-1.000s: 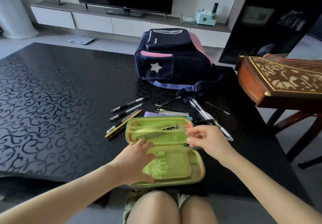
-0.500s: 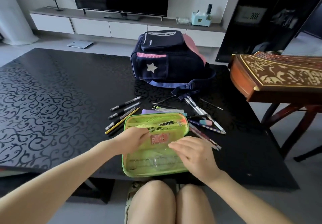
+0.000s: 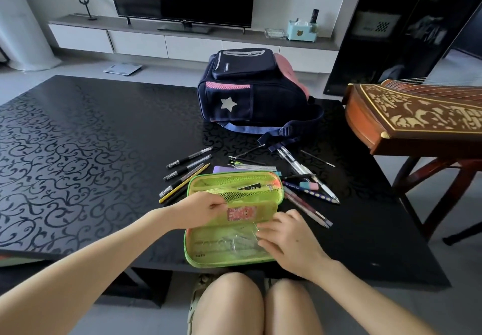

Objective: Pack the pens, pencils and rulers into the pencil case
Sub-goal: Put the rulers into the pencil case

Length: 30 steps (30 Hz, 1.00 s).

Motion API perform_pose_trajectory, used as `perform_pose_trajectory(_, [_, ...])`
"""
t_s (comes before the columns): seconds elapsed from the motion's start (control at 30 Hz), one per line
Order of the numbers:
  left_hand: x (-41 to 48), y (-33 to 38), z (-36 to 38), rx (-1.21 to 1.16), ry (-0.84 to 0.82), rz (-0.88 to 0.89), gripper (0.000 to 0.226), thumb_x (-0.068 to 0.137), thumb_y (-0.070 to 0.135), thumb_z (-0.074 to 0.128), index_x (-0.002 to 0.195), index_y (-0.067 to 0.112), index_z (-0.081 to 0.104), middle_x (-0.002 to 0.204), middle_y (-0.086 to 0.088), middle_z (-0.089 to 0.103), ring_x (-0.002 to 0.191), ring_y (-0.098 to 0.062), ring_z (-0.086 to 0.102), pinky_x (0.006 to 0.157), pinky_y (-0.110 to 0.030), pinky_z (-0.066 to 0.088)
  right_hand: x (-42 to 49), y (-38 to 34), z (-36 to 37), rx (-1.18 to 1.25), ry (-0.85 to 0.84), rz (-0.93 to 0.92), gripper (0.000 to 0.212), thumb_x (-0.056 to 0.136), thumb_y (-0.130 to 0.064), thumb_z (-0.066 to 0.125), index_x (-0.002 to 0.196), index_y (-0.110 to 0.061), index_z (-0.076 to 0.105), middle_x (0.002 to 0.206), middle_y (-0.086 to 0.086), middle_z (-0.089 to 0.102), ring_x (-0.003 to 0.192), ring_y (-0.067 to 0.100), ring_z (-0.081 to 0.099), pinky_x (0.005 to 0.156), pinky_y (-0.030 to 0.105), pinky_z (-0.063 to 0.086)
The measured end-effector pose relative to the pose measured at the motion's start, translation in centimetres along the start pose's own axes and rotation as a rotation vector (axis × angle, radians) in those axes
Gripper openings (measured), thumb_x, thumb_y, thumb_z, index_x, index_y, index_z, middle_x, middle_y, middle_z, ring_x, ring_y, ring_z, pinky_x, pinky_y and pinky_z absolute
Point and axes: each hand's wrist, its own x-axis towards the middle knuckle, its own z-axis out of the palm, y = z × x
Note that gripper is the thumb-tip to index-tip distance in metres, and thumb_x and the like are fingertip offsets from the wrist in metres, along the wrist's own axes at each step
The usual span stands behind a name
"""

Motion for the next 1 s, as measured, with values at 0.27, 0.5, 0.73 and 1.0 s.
perform_pose_trajectory(0.27, [-0.1, -0.6, -0.9, 0.177, -0.167, -0.024, 0.046, 0.079, 0.066, 0.046, 0.096, 0.03, 0.069, 0.11, 0.011, 0.065, 0.098, -0.013, 0.061, 0.092, -0.032, 0.048, 3.4, 4.2, -3.5, 0.121, 0.332, 0.25, 0.028, 0.087, -0.023, 0.052, 0.063, -0.016, 0.065, 0.067, -0.016, 0.063, 0.064, 0.01, 0.056, 0.066, 0.029, 0.039])
perform_pose_trajectory(0.5, [3.6, -1.8, -0.9, 0.36, 0.344, -0.03, 0.034, 0.088, 0.037, 0.055, 0.12, 0.027, 0.058, 0.12, 0.002, 0.057, 0.114, -0.021, 0.047, 0.097, -0.036, 0.041, 10.2, 8.8, 0.3, 0.095, 0.11, 0.521, 0.013, 0.087, -0.019, 0.061, 0.09, -0.014, 0.073, 0.085, -0.001, 0.072, 0.085, 0.023, 0.059, 0.077, 0.037, 0.047])
perform_pose_trajectory(0.73, [6.0, -2.4, 0.0, 0.436, 0.269, -0.037, 0.039, 0.09, 0.042, 0.05, 0.128, 0.032, 0.047, 0.124, 0.005, 0.05, 0.114, -0.017, 0.048, 0.093, -0.03, 0.036, 18.4, 12.1, 4.1, -0.055, -0.292, 0.46, 0.051, 0.09, -0.036, 0.056, 0.135, -0.014, 0.045, 0.136, 0.003, 0.05, 0.122, 0.026, 0.042, 0.097, 0.037, 0.036])
perform_pose_trajectory(1.0, [6.5, -3.9, -0.2, 0.343, 0.294, 0.01, 0.031, 0.087, 0.039, 0.056, 0.116, 0.028, 0.054, 0.117, 0.006, 0.052, 0.11, -0.016, 0.048, 0.089, -0.026, 0.038, 21.7, 14.1, 5.8, 0.012, -0.603, 0.42, 0.015, 0.088, -0.03, 0.059, 0.08, -0.017, 0.059, 0.09, 0.005, 0.064, 0.095, 0.024, 0.053, 0.081, 0.036, 0.042])
